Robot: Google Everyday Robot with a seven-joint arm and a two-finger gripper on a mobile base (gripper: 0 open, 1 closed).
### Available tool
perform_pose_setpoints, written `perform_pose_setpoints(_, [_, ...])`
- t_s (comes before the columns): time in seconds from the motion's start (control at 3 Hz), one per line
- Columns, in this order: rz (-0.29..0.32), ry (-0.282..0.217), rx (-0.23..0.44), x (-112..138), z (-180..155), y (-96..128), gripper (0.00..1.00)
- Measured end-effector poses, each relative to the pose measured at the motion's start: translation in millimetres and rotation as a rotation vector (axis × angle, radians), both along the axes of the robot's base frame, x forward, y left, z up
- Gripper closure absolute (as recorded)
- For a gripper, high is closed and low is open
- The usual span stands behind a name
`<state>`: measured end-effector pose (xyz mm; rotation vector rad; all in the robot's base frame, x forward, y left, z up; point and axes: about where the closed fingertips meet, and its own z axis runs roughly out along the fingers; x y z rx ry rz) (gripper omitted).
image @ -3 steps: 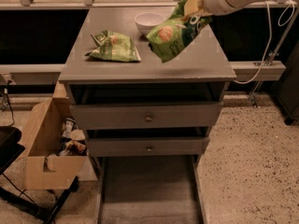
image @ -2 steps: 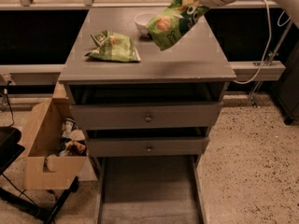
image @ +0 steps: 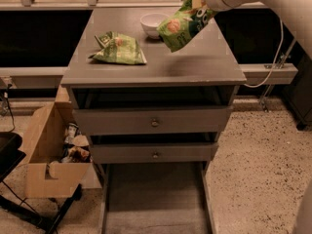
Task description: Pick green rice chip bag from bottom drawer and place on counter
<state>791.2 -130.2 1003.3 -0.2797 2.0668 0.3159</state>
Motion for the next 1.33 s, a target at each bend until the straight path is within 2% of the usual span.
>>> perform_pose_setpoints(0.33, [0.003, 0.002, 0.000, 0.6, -1.7, 2.0, 0.62])
perform_pose_setpoints(0.67, [0.007, 0.005, 0.000, 1.4, -3.9, 5.2, 0.31])
perform_pose_setpoints(1.0, [0.010, 0.007, 0.000, 1.8, -5.3, 7.0, 0.07])
perform_pose_setpoints(1.33, [0.011, 0.009, 0.000, 2.1, -6.3, 8.3, 0.00])
